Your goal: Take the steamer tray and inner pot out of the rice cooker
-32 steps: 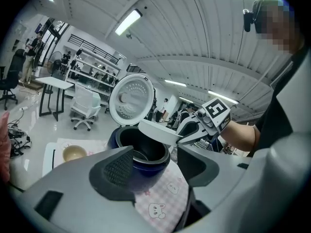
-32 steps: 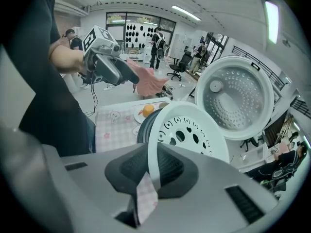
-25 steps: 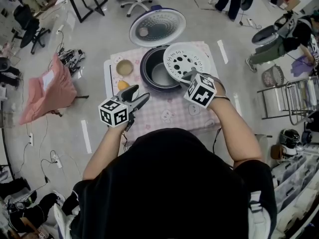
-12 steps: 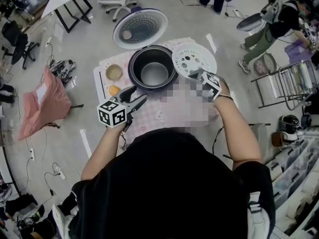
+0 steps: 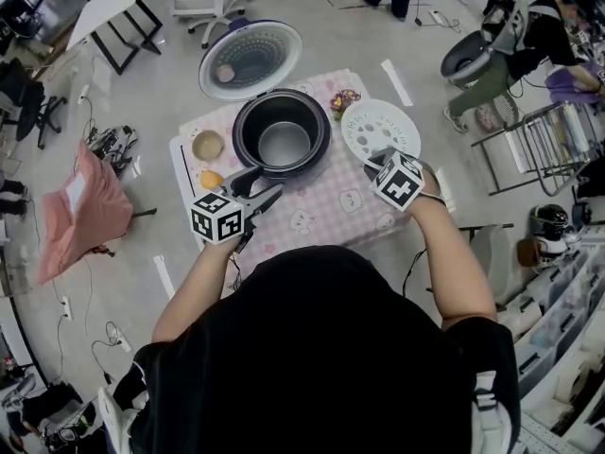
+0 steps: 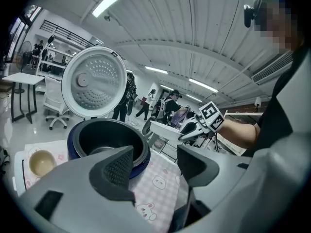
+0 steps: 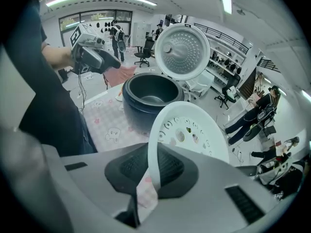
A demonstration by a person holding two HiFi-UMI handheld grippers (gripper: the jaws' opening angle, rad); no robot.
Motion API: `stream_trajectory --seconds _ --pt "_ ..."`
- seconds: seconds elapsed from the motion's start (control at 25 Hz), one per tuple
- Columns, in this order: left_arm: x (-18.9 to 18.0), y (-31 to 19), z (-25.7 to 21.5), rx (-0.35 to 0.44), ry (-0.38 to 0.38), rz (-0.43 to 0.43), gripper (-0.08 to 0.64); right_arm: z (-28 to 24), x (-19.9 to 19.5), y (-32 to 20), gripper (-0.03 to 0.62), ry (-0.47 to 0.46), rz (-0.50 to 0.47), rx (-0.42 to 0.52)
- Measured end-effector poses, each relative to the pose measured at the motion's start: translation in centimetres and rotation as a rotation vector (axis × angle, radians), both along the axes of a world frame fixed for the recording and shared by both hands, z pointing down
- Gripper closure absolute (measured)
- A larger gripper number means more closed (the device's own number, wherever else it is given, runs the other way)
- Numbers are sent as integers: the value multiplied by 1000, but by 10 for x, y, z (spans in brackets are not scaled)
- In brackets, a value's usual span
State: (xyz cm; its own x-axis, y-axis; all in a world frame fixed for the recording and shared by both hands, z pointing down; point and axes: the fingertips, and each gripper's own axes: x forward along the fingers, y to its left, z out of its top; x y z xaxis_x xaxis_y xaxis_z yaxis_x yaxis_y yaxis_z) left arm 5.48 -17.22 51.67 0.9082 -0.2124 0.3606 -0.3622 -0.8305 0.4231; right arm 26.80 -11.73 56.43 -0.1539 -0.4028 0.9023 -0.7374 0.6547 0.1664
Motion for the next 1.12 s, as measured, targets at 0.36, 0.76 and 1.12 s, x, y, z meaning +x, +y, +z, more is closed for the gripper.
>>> stream_trajectory --seconds 0.36,0.76,1.12 --pt "16 8 4 -7 -19 29 270 49 13 25 552 -26 43 -64" --pt "18 8 17 -23 -44 6 270 118 34 41 552 -26 89 -157" --pt "16 -5 28 -43 -53 -36 270 163 46 39 551 -22 135 -204"
